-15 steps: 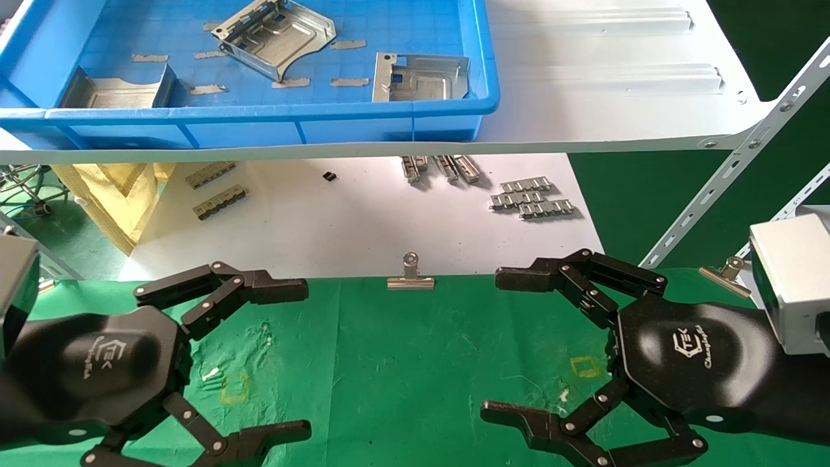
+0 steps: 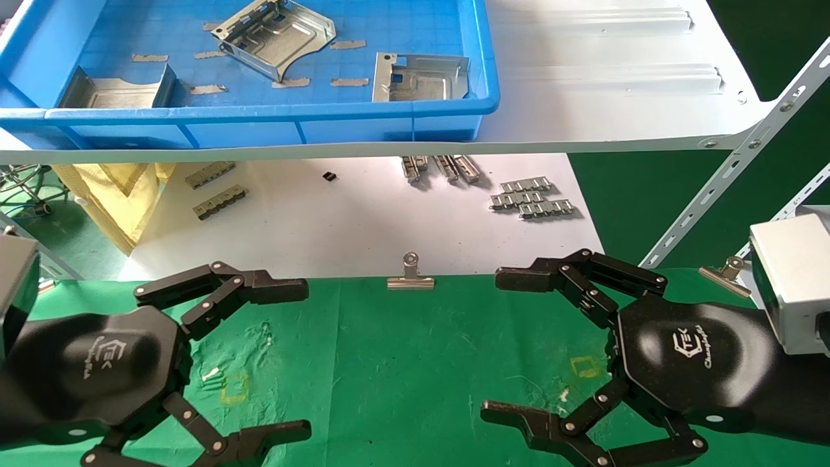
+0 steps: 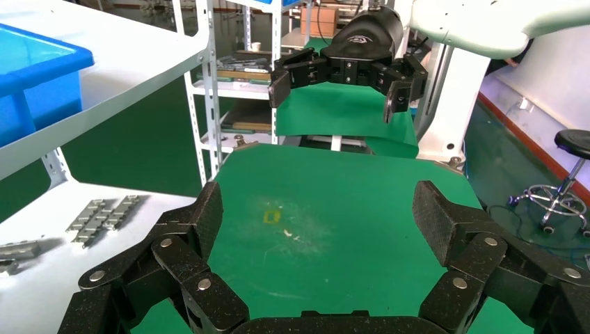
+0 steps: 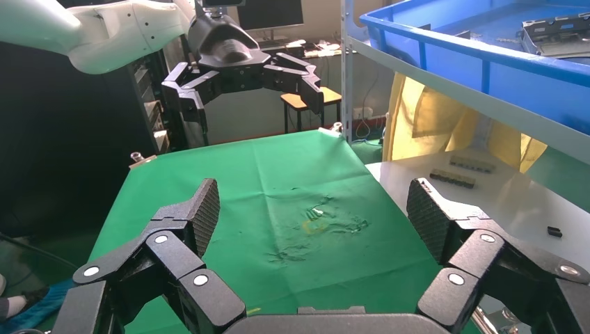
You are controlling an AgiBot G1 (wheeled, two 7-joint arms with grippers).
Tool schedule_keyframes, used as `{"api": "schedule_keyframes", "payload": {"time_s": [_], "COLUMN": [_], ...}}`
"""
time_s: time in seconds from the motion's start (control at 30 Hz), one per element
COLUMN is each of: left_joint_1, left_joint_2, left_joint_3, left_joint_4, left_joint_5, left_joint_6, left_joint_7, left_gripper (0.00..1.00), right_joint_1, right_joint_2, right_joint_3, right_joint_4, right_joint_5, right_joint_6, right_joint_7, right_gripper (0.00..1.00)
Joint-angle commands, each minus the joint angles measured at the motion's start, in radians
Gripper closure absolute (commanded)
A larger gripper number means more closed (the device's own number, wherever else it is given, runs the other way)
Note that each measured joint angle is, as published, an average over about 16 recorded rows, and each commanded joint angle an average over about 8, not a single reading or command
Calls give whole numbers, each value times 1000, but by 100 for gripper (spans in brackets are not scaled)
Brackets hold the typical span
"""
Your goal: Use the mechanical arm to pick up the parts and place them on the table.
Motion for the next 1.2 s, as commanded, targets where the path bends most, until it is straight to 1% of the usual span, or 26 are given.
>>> {"api": "schedule_keyframes", "payload": {"time_s": [0.03,0.17,0.43,1.2], "left_joint_1": [0,0,0,0], "left_joint_2": [0,0,0,0], "left_joint_3": [0,0,0,0], "left_joint_4": [0,0,0,0], "left_joint_5": [0,0,0,0], "left_joint_6": [0,0,0,0], "left_joint_7": [0,0,0,0], "left_gripper": [0,0,0,0], "right_joint_1": [0,0,0,0], "right_joint_2": [0,0,0,0], "right_joint_3": [0,0,0,0], "right_joint_4": [0,0,0,0], "right_joint_5": [0,0,0,0], "right_joint_6": [0,0,0,0], "right_joint_7": [0,0,0,0], "right_gripper": [0,0,100,100]}}
